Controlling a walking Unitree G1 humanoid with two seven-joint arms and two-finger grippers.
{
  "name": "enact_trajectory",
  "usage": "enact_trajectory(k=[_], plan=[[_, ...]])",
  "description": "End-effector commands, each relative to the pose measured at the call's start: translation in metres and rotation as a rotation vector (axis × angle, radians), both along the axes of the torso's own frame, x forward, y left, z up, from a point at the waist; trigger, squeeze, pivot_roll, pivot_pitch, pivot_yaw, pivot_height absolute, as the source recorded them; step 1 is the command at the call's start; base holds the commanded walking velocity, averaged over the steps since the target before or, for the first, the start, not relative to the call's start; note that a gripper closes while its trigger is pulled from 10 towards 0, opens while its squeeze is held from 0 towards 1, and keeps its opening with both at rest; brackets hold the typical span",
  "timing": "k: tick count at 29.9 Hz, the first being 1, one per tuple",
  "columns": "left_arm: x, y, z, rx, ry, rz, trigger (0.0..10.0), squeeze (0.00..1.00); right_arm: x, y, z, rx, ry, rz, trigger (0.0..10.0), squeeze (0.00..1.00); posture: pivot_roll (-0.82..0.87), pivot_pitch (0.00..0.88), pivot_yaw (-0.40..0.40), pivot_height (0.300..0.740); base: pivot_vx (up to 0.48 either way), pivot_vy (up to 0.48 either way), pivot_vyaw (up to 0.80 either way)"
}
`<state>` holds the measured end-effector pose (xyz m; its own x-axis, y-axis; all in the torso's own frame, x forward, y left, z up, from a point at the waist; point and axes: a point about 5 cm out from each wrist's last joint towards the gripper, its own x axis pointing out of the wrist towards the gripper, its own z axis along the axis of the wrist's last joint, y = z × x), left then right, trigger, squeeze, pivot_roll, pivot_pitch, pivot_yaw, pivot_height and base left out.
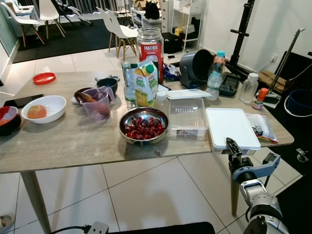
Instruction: Restocking fridge
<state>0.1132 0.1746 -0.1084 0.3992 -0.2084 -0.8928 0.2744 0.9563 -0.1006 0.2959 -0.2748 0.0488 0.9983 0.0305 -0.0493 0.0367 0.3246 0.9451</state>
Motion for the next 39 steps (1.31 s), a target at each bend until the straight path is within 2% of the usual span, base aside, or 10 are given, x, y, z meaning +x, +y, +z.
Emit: enact_trajectory(k=[1,4,5,13,16,18,19,30,32,39], plan=[[-0.023,0.000,-0.006,0.001,0.089,-0.013,10.0,0.00,0.001,-0.002,0.000,0.002,0.012,-0.027,10.0,0.00,-0.04,0.000,-0.021,0.740,0.000,0.000,0.00],[-0.023,0.000,-0.006,0.001,0.089,-0.013,10.0,0.00,0.002,-0.002,0.000,0.002,0.014,-0.032,10.0,0.00,-0.04,0.000,-0.021,0.740,0.000,0.000,0.00],[-0.023,0.000,-0.006,0.001,0.089,-0.012,10.0,0.00,0.003,-0.001,0.000,0.004,0.014,-0.041,0.0,0.00,-0.04,0.000,-0.022,0.740,0.000,0.000,0.00],[-0.024,0.000,-0.007,0.002,0.090,-0.011,10.0,0.00,0.004,0.000,0.001,0.009,0.010,-0.041,0.0,0.00,-0.04,0.000,-0.021,0.740,0.000,0.000,0.00],[-0.024,0.000,-0.007,0.002,0.091,-0.011,10.0,0.00,0.004,0.000,0.000,0.014,0.011,-0.043,2.4,0.00,-0.04,0.000,-0.022,0.740,0.000,0.000,0.00],[-0.024,0.000,-0.007,0.002,0.091,-0.012,10.0,0.00,0.004,0.000,0.000,0.016,0.012,-0.042,3.0,0.00,-0.04,0.000,-0.022,0.740,0.000,0.000,0.00],[-0.024,0.000,-0.007,0.002,0.091,-0.012,10.0,0.00,0.003,-0.001,0.000,0.018,0.010,-0.040,10.0,0.00,-0.04,0.000,-0.022,0.740,0.000,0.000,0.00],[-0.022,0.000,-0.006,0.002,0.089,-0.014,10.0,0.00,0.005,-0.009,0.013,0.073,-0.088,-0.030,10.0,0.00,-0.05,0.000,-0.023,0.740,0.000,0.000,0.00],[-0.022,0.000,-0.006,0.004,0.088,-0.014,10.0,0.00,0.009,-0.016,0.027,0.078,-0.151,-0.040,10.0,0.00,-0.04,0.000,-0.020,0.740,0.000,0.000,0.00],[-0.022,0.001,-0.006,0.005,0.086,-0.014,10.0,0.00,0.014,-0.025,0.041,0.069,-0.209,-0.053,10.0,0.00,-0.05,0.000,-0.019,0.740,0.000,0.000,0.00]])
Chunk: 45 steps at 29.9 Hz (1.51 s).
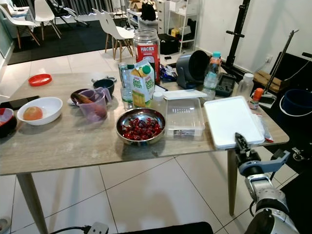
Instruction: Restocking fridge
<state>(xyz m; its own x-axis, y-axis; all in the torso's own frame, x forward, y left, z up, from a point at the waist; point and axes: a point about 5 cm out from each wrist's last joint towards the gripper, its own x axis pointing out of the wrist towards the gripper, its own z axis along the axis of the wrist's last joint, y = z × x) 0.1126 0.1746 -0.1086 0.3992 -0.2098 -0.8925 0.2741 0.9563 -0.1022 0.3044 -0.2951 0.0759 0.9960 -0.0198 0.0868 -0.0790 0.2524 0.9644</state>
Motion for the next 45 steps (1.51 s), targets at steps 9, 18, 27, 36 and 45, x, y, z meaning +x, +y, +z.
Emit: enact_trajectory(k=[9,18,27,36,45], plan=[[-0.016,0.002,-0.005,0.001,0.078,-0.010,10.0,0.00,0.003,-0.052,0.049,-0.055,-0.138,-0.235,10.0,0.00,-0.04,0.000,-0.012,0.740,0.000,0.000,0.00],[-0.011,0.001,-0.004,-0.002,0.069,-0.014,10.0,0.00,-0.038,-0.122,0.065,-0.149,-0.030,-0.611,10.0,0.00,-0.04,0.000,-0.005,0.740,0.000,0.000,0.00],[-0.009,0.002,-0.003,-0.001,0.064,-0.022,10.0,0.00,-0.088,-0.162,0.058,-0.548,0.357,-0.829,10.0,0.00,-0.05,0.000,0.004,0.740,0.000,0.000,0.00],[-0.009,0.001,-0.003,-0.004,0.062,-0.024,10.0,0.00,-0.107,-0.142,0.000,-1.093,0.839,-0.567,10.0,0.00,-0.06,0.000,-0.004,0.740,0.000,0.000,0.00],[-0.010,-0.001,-0.003,-0.006,0.063,-0.025,10.0,0.00,-0.125,-0.094,-0.067,-1.432,1.078,-0.122,10.0,0.00,-0.07,0.000,-0.007,0.740,0.000,0.000,0.00]])
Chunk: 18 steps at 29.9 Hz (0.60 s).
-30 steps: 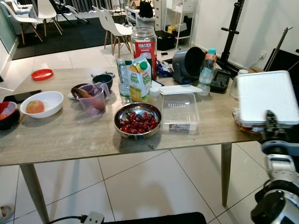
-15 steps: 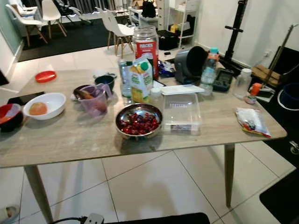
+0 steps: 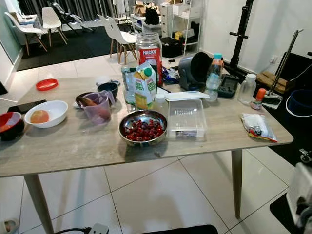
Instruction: Restocking fridge
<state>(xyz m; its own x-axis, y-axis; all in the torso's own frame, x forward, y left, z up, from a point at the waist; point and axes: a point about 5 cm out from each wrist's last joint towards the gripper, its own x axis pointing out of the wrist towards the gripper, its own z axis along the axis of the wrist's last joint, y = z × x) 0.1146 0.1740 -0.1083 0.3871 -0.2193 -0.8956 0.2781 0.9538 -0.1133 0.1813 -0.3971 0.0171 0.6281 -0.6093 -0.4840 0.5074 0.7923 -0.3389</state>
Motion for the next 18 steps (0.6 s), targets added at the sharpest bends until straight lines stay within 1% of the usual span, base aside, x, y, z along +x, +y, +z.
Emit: enact_trajectory(k=[1,2,3,4,6,7,9,10,12,13,14,15,17,18], plan=[[-0.013,-0.001,-0.004,0.003,0.051,-0.020,10.0,0.00,-0.008,0.022,-0.026,0.008,0.159,0.095,10.0,0.00,-0.07,0.000,-0.012,0.740,0.000,0.000,0.00],[-0.014,-0.001,-0.004,0.005,0.053,-0.020,10.0,0.00,-0.016,0.039,-0.043,0.036,0.248,0.158,10.0,0.00,-0.06,0.000,-0.015,0.740,0.000,0.000,0.00],[-0.014,-0.001,-0.004,0.005,0.053,-0.020,10.0,0.00,-0.016,0.039,-0.043,0.036,0.248,0.158,10.0,0.00,-0.06,0.000,-0.015,0.740,0.000,0.000,0.00],[-0.014,-0.001,-0.004,0.006,0.054,-0.020,10.0,0.00,-0.020,0.049,-0.052,0.056,0.296,0.193,10.0,0.00,-0.06,0.000,-0.015,0.740,0.000,0.000,0.00],[-0.016,-0.001,-0.005,0.010,0.056,-0.021,10.0,0.00,-0.032,0.078,-0.075,0.137,0.386,0.256,10.0,0.00,-0.07,0.000,-0.019,0.740,0.000,0.000,0.00],[-0.016,-0.001,-0.005,0.010,0.056,-0.021,10.0,0.00,-0.032,0.078,-0.075,0.137,0.386,0.256,10.0,0.00,-0.07,0.000,-0.019,0.740,0.000,0.000,0.00],[-0.017,-0.002,-0.005,0.013,0.056,-0.023,10.0,0.00,-0.041,0.101,-0.090,0.199,0.454,0.309,10.0,0.00,-0.07,0.000,-0.025,0.740,0.000,0.000,0.00],[-0.017,-0.002,-0.005,0.013,0.056,-0.023,10.0,0.00,-0.041,0.101,-0.090,0.199,0.454,0.309,10.0,0.00,-0.07,0.000,-0.025,0.740,0.000,0.000,0.00],[-0.015,-0.003,-0.005,0.018,0.051,-0.024,10.0,0.00,-0.057,0.128,-0.106,0.262,0.553,0.390,10.0,0.00,-0.06,0.000,-0.033,0.740,0.000,0.000,0.00],[-0.015,-0.003,-0.005,0.018,0.051,-0.024,10.0,0.00,-0.057,0.128,-0.106,0.262,0.553,0.390,10.0,0.00,-0.06,0.000,-0.033,0.740,0.000,0.000,0.00],[-0.014,-0.003,-0.005,0.019,0.048,-0.024,10.0,0.00,-0.063,0.138,-0.112,0.281,0.591,0.417,10.0,0.00,-0.06,0.000,-0.037,0.740,0.000,0.000,0.00],[-0.014,-0.003,-0.005,0.019,0.048,-0.024,10.0,0.00,-0.063,0.138,-0.112,0.281,0.591,0.417,10.0,0.00,-0.06,0.000,-0.037,0.740,0.000,0.000,0.00],[-0.011,-0.004,-0.004,0.023,0.039,-0.019,10.0,0.00,-0.067,0.152,-0.117,0.318,0.623,0.444,10.0,0.00,-0.05,0.000,-0.039,0.740,0.000,0.000,0.00],[-0.010,-0.005,-0.004,0.024,0.036,-0.017,10.0,0.00,-0.067,0.156,-0.118,0.324,0.630,0.452,10.0,0.00,-0.05,0.000,-0.040,0.740,0.000,0.000,0.00]])
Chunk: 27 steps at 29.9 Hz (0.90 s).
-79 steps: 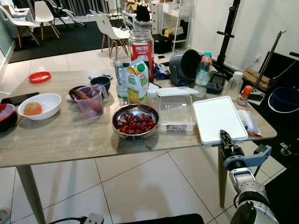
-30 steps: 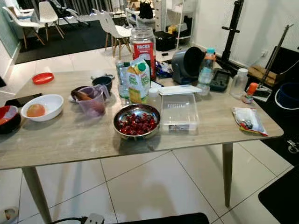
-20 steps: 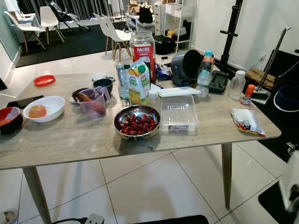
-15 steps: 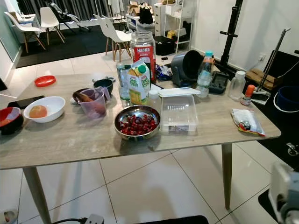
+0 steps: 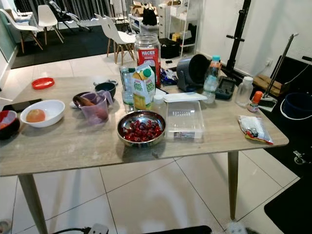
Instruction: Restocking fridge
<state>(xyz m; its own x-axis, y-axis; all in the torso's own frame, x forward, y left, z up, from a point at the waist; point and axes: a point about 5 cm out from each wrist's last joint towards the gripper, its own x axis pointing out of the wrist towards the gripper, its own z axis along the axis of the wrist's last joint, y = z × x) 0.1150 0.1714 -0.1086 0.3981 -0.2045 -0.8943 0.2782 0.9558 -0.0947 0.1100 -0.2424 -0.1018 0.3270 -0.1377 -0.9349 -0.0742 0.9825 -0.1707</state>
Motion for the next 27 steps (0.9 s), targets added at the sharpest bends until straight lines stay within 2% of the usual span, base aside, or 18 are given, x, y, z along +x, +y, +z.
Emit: enact_trajectory(k=[1,10,27], plan=[[-0.010,-0.002,-0.003,0.011,0.046,-0.018,10.0,0.00,0.005,0.003,0.000,-0.003,0.008,0.038,10.0,0.00,-0.05,0.000,-0.041,0.740,0.000,0.000,0.00],[-0.004,-0.001,-0.002,0.026,0.034,-0.016,10.0,0.00,0.013,0.006,0.002,-0.006,0.025,0.090,10.0,0.00,-0.05,0.000,-0.040,0.740,0.000,0.000,-0.69],[0.003,-0.006,0.000,0.014,0.010,-0.016,10.0,0.00,0.004,0.015,-0.003,0.019,0.094,0.142,10.0,0.00,-0.05,0.000,-0.040,0.740,0.000,0.000,-0.79]])
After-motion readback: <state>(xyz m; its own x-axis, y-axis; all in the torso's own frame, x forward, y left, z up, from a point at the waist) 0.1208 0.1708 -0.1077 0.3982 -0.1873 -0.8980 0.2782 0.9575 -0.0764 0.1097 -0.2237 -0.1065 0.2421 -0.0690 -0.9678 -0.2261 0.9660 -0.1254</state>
